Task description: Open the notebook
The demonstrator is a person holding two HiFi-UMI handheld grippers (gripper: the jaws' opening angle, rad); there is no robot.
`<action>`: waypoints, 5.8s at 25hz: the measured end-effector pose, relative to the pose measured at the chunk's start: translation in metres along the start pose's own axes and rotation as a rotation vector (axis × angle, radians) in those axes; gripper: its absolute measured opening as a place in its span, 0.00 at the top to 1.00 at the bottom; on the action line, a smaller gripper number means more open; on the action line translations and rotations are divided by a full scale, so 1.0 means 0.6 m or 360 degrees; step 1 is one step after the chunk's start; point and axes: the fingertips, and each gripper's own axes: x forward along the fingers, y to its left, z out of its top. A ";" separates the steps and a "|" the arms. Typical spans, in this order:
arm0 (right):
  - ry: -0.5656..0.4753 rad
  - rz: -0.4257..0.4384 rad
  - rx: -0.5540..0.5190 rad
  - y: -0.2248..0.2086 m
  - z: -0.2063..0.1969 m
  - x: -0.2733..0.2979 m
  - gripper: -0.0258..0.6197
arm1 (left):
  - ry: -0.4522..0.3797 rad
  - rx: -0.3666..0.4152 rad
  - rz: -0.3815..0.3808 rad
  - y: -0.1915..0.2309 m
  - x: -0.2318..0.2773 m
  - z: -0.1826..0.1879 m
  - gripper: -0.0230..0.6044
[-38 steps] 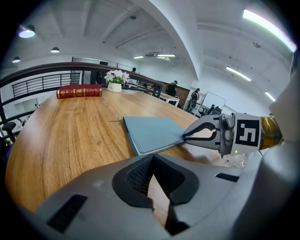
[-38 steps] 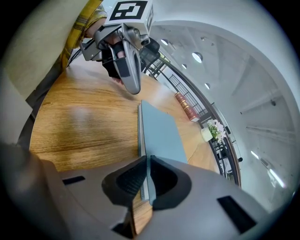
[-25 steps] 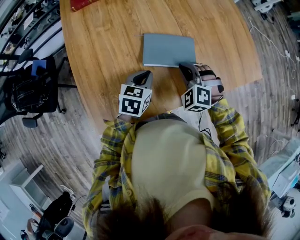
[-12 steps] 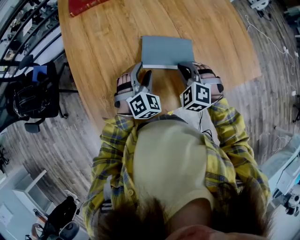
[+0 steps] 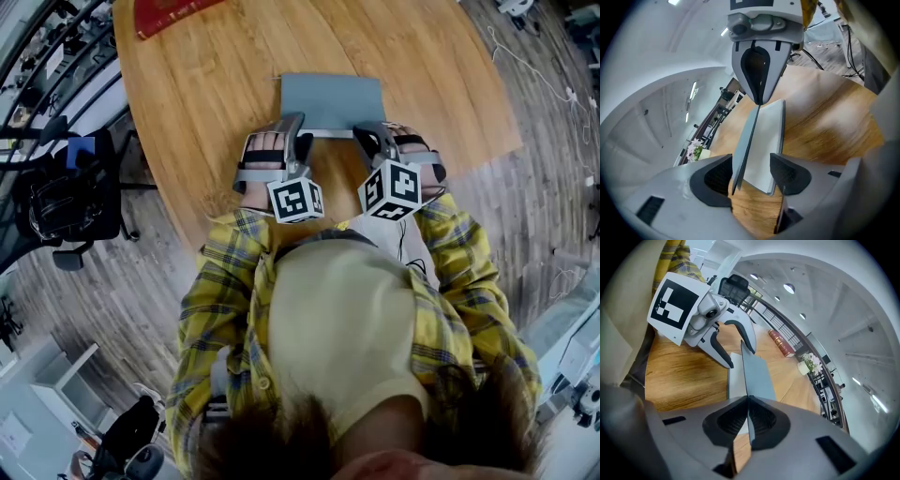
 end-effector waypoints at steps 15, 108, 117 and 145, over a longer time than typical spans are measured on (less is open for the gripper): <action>-0.0049 -0.0066 -0.0007 -0.014 0.005 -0.010 0.85 | -0.0018 0.0062 0.0069 0.051 -0.010 -0.001 0.90; -0.0329 -0.0144 0.0774 0.011 0.002 -0.022 0.85 | -0.0244 -0.2761 -0.0921 0.174 -0.080 -0.116 0.94; -0.0321 -0.0124 0.0788 0.015 0.011 -0.018 0.85 | -0.0353 -0.2816 -0.0736 0.152 -0.113 -0.140 0.93; -0.0304 -0.0012 0.0822 0.053 0.026 0.006 0.85 | -0.0257 -0.2728 -0.0334 0.107 -0.103 -0.238 0.87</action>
